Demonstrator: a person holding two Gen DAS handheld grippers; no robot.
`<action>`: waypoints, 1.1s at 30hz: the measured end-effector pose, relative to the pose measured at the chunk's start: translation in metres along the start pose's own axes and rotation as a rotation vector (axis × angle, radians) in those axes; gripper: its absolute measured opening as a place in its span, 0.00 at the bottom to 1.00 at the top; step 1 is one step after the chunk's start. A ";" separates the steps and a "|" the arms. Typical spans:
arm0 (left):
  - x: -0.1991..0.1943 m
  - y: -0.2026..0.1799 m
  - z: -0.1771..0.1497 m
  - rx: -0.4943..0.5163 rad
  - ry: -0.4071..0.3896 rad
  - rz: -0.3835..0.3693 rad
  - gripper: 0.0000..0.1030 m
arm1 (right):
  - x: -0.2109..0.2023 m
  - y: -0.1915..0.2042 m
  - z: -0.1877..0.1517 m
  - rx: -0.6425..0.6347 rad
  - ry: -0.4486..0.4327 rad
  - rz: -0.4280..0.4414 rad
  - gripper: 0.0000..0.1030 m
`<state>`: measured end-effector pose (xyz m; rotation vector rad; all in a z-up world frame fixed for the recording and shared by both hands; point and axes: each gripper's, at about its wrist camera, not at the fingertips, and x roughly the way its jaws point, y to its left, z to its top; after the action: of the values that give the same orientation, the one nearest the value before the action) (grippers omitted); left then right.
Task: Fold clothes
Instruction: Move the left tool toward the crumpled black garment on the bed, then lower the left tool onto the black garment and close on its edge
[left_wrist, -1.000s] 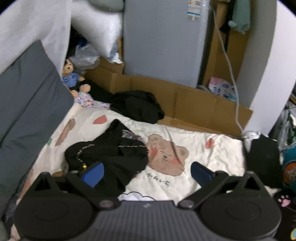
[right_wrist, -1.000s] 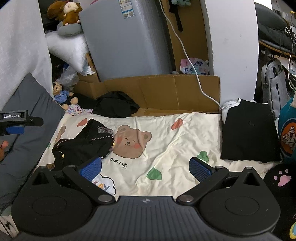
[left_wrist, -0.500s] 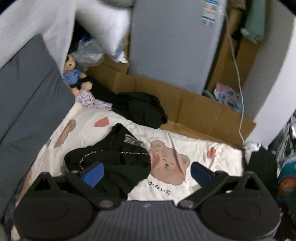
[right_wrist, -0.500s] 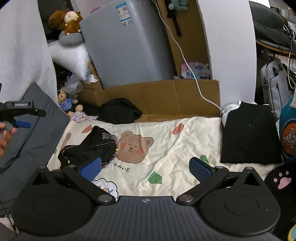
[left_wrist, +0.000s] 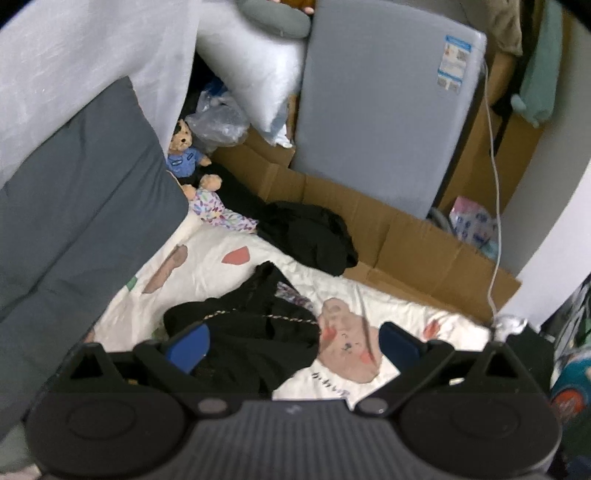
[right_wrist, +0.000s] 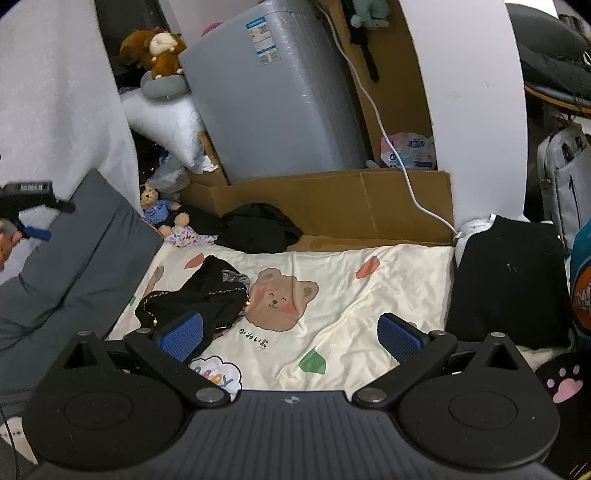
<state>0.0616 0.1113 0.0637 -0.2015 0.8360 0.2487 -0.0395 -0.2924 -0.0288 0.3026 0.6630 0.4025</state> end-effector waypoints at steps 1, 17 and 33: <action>0.004 0.002 0.000 0.000 -0.001 -0.004 0.97 | 0.001 0.001 0.000 -0.001 0.002 -0.003 1.00; 0.117 0.097 -0.011 0.033 0.040 -0.040 0.97 | 0.047 0.029 -0.006 -0.016 0.033 -0.056 1.00; 0.267 0.170 -0.025 0.098 0.037 -0.029 0.97 | 0.138 0.054 -0.017 -0.070 0.167 -0.061 0.98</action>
<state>0.1652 0.3035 -0.1670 -0.1265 0.8792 0.1761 0.0345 -0.1798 -0.0933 0.1830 0.8178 0.3948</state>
